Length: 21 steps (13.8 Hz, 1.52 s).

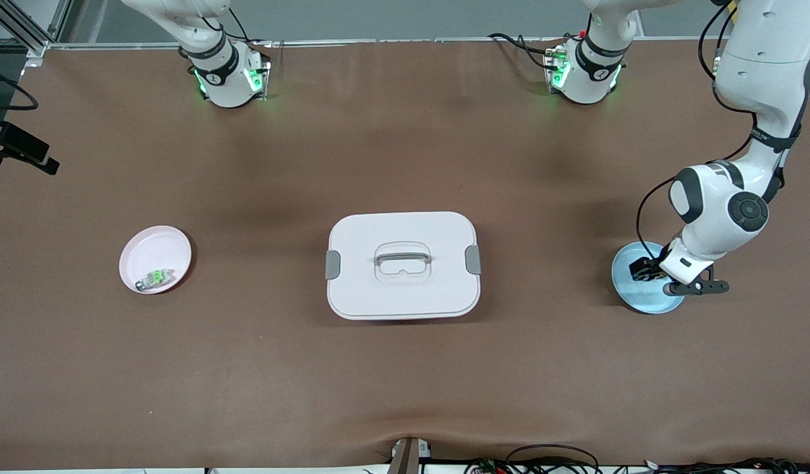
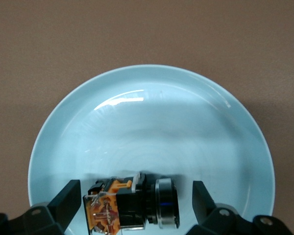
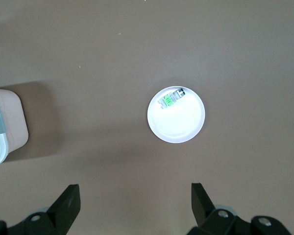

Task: Transfer orange switch to right arm and place
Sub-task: 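Lower the left gripper and close it on the orange switch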

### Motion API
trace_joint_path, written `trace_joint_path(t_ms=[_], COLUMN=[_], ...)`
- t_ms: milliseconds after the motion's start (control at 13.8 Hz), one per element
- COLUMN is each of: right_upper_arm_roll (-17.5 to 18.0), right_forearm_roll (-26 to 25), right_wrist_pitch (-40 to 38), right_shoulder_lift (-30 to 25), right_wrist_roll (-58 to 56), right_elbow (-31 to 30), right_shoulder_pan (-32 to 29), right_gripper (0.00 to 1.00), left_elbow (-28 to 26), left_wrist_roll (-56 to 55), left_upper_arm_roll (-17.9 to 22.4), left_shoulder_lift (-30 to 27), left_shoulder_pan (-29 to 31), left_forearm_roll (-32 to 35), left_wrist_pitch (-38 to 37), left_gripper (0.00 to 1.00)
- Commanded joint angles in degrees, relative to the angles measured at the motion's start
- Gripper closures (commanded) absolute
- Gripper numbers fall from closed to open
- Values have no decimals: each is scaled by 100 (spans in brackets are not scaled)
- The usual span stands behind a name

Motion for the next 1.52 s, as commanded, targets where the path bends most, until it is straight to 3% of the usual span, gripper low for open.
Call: trace_joint_path(t_ms=[0, 218, 435, 1088, 1305, 1450], right_upper_arm_roll=[56, 56, 56, 56, 56, 56], right_forearm_roll=[-82, -82, -82, -82, -82, -82], right_wrist_pitch=[-46, -46, -46, -46, -46, -46], right_shoulder_lift=[37, 37, 37, 37, 37, 37], right_wrist_roll=[-45, -45, -45, -45, -45, -45], right_elbow=[90, 90, 90, 90, 90, 90], right_shoulder_pan=[-38, -38, -38, -38, -38, -38], right_gripper=[0, 0, 0, 0, 0, 0], left_elbow=[-93, -93, -111, -199, -199, -199], left_wrist_roll=[-49, -93, -119, -330, -383, -383], left_upper_arm_roll=[-32, -32, -41, -41, -41, -41], left_shoulder_lift=[-44, -44, -53, -88, -97, -105], left_shoulder_pan=[45, 71, 80, 80, 80, 80], left_forearm_roll=[34, 7, 7, 7, 16, 16], left_wrist_pitch=[92, 92, 83, 39, 30, 22], left_gripper=[0, 0, 6, 6, 16, 35])
